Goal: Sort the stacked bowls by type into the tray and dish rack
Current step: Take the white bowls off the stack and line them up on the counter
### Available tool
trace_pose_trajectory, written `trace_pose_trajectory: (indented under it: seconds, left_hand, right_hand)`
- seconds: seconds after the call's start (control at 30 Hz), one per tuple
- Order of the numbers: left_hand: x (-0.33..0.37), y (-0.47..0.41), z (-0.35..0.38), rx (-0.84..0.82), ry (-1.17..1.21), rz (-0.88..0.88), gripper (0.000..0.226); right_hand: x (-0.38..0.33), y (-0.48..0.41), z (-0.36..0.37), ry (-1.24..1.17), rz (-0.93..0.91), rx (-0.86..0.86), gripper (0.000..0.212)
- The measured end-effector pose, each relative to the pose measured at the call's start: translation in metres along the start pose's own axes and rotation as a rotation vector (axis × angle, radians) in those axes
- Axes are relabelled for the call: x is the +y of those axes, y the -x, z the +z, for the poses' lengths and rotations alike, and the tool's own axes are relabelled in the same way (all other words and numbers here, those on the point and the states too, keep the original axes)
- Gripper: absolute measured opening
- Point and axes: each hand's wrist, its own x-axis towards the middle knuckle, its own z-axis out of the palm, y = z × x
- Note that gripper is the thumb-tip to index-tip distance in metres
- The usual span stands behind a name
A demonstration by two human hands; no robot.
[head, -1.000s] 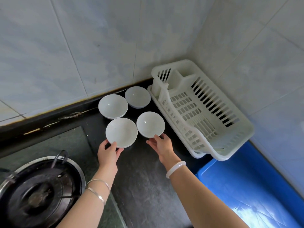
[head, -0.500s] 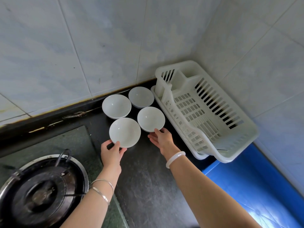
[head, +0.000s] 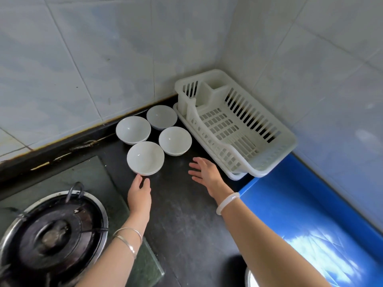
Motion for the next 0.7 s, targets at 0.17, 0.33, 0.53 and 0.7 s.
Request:
trace_pose_trajectory:
  seconds: [0.17, 0.33, 0.53, 0.7]
  left_hand:
    - [-0.013, 0.044, 0.011, -0.188, -0.242, 0.078, 0.039]
    - [-0.031, 0.104, 0.037, -0.438, -0.526, 0.189, 0.033]
    - [-0.069, 0.172, 0.074, -0.726, -0.807, 0.321, 0.031]
    - [-0.102, 0.204, 0.085, -0.878, -0.912, 0.339, 0.035]
  right_hand:
    - [0.027, 0.06, -0.059, 0.108, -0.082, 0.073, 0.021]
    - [0.075, 0.124, -0.127, 0.247, -0.112, 0.238, 0.019]
    - [0.144, 0.184, -0.196, 0.659, -0.075, 0.546, 0.021]
    - [0.177, 0.208, -0.21, 0.855, 0.014, 0.62, 0.02]
